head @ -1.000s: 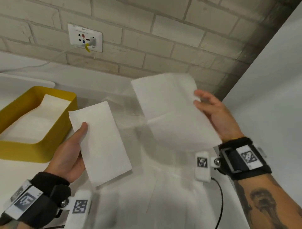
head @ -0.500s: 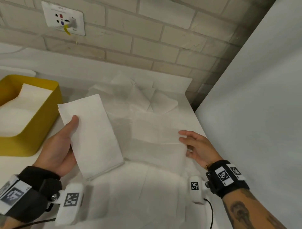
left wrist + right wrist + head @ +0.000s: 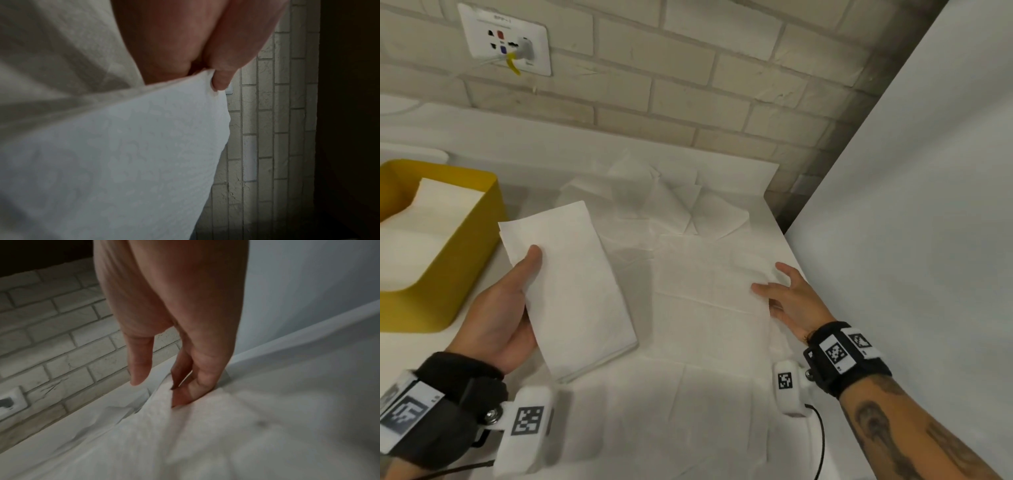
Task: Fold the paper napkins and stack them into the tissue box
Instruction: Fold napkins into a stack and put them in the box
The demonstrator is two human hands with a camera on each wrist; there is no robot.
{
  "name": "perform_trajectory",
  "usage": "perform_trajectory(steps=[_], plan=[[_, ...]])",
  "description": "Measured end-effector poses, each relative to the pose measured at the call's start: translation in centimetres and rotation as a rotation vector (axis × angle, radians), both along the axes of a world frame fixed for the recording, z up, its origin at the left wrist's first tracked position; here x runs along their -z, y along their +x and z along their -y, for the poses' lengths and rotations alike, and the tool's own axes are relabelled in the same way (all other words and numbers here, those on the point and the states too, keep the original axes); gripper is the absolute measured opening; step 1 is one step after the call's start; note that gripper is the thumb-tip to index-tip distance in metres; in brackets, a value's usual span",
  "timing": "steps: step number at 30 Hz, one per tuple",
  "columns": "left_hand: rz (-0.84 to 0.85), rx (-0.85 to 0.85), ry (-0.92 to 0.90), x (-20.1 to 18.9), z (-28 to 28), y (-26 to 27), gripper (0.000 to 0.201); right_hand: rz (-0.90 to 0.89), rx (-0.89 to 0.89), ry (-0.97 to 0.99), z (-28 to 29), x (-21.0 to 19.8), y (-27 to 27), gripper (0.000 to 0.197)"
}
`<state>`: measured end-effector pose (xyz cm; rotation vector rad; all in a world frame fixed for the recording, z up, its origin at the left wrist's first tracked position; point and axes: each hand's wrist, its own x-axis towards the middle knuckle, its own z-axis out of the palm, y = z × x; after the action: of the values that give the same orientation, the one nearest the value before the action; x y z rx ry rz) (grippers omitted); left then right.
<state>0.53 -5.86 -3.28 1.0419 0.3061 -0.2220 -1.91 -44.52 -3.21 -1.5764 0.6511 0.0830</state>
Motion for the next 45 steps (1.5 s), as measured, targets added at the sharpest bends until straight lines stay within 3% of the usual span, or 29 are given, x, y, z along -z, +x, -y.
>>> perform_trajectory(steps=[4, 10, 14, 19, 22, 25, 28, 31, 34, 40, 45], plan=[[0.003, -0.004, 0.0, -0.5, 0.3, -0.3, 0.036, 0.005, 0.05, 0.083, -0.1, -0.6, 2.3, 0.08], [0.042, -0.028, -0.005, -1.0, 0.0, -0.5, 0.027, 0.046, -0.143, -0.078, -0.6, -2.1, 4.2, 0.05], [0.029, -0.062, -0.03, -0.7, -0.6, -0.5, 0.036, 0.161, -0.376, -0.045, -1.6, -4.7, 1.3, 0.052], [0.018, -0.051, -0.035, -0.6, -0.5, -0.5, 0.029, 0.004, -0.814, -0.235, -1.7, -5.4, -2.8, 0.046], [0.025, -0.041, -0.025, -0.8, 0.0, -0.4, 0.027, 0.067, -0.695, -0.276, -1.7, -5.8, -2.7, 0.033], [0.023, -0.035, -0.02, -0.8, 0.2, -0.2, 0.03, 0.079, -0.536, -0.47, -2.7, -5.2, -1.0, 0.026], [0.028, -0.013, -0.028, -1.0, 0.5, -0.2, 0.031, 0.001, -0.643, -0.655, -4.3, -3.3, 0.7, 0.025], [0.04, 0.003, -0.039, -1.4, 0.7, -0.5, 0.028, -0.076, -0.744, -0.674, -6.0, -2.0, 1.8, 0.037], [0.042, 0.009, -0.06, -1.6, 0.8, -0.8, 0.028, -0.108, -0.77, -0.697, -6.8, -1.5, 2.5, 0.033], [0.015, 0.007, -0.086, -2.2, 1.1, -0.7, 0.027, 0.109, -0.626, -0.604, -6.9, -6.3, 2.7, 0.008], [-0.002, 0.012, -0.091, -2.3, 1.3, -0.2, 0.032, 0.465, -0.453, -0.13, -11.0, -13.0, 2.3, 0.014]])
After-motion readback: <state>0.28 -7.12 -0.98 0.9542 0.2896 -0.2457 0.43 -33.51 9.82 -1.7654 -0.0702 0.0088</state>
